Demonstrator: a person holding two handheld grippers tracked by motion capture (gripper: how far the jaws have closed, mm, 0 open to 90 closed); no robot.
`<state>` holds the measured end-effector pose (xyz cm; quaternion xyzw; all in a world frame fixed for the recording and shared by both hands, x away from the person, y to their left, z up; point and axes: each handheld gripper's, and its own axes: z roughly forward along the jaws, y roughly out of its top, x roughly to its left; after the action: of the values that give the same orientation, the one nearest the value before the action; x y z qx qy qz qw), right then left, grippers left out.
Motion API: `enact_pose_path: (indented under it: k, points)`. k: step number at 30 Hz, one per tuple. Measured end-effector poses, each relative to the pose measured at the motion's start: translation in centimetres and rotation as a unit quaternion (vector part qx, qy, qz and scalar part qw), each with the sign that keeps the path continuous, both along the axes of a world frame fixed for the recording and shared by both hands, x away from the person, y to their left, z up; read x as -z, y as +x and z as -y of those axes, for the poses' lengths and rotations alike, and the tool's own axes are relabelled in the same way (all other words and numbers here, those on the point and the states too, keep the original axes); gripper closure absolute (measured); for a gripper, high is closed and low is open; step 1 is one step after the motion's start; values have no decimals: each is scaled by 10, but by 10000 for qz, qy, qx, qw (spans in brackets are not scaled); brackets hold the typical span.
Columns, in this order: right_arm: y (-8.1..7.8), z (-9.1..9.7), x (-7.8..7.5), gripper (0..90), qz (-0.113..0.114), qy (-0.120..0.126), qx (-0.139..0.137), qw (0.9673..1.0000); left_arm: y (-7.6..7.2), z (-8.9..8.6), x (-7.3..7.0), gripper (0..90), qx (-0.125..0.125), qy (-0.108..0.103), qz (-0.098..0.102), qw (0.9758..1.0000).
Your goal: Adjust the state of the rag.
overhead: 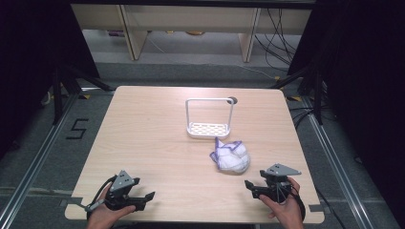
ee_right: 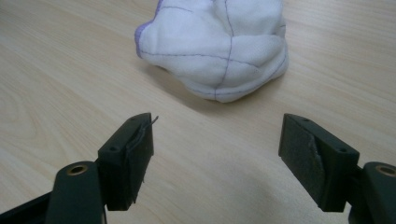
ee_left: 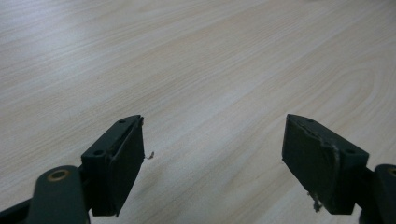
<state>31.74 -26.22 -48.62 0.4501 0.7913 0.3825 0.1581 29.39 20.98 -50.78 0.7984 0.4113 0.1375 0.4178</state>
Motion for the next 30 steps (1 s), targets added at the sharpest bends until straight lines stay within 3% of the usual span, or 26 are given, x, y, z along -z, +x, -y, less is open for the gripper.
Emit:
enact_pose_path:
  k: [3,4,6,9,10,14,15,19,21,22,23,25,28,29,30]
  points:
    - [1,-1,-1,290,31,24,-22,10000,1,-1,-1,205,17,94,-13,10000]
    - [0,-4,-2,290,-64,138,62,9999,1,-1,0,205,-27,72,-2,10000]
    - [5,-6,-6,301,147,74,-102,9998,2,-2,0,205,-66,103,-36,9999]
    - [8,-15,-13,306,157,4,-116,9998,2,-2,0,205,-116,32,-24,9999]
    - [11,-17,-15,307,205,-68,-230,9995,1,-2,0,205,-95,103,-24,9999]
    - [14,-28,-22,311,204,-26,-147,9997,2,-2,-1,205,-4,174,-98,9998]
    - [19,-31,-25,312,305,-95,-309,9990,2,-2,-1,205,3,172,-110,9998]
    - [34,-53,-30,312,362,-140,-452,9982,2,-1,0,204,-91,59,-56,9999]
    - [37,-58,-31,312,388,-179,-473,9980,2,-1,0,204,-114,63,-41,9999]
    - [43,-68,-33,304,466,-242,-578,9969,2,-3,-1,203,-49,179,-65,9998]
    - [43,-68,-33,304,466,-242,-578,9969,2,-1,0,203,-115,66,-51,9999]
    - [52,-81,-33,253,433,-322,-676,9962,2,-2,-1,204,-18,192,-87,9998]
    - [57,-87,-31,260,482,-403,-757,9952,2,0,0,204,-67,120,-69,9999]
    - [61,-93,-29,262,496,-466,-775,9947,2,-2,-1,204,-7,210,-110,9997]
    - [64,-97,-28,268,409,-524,-776,9948,2,-2,-1,204,-28,186,-103,9998]
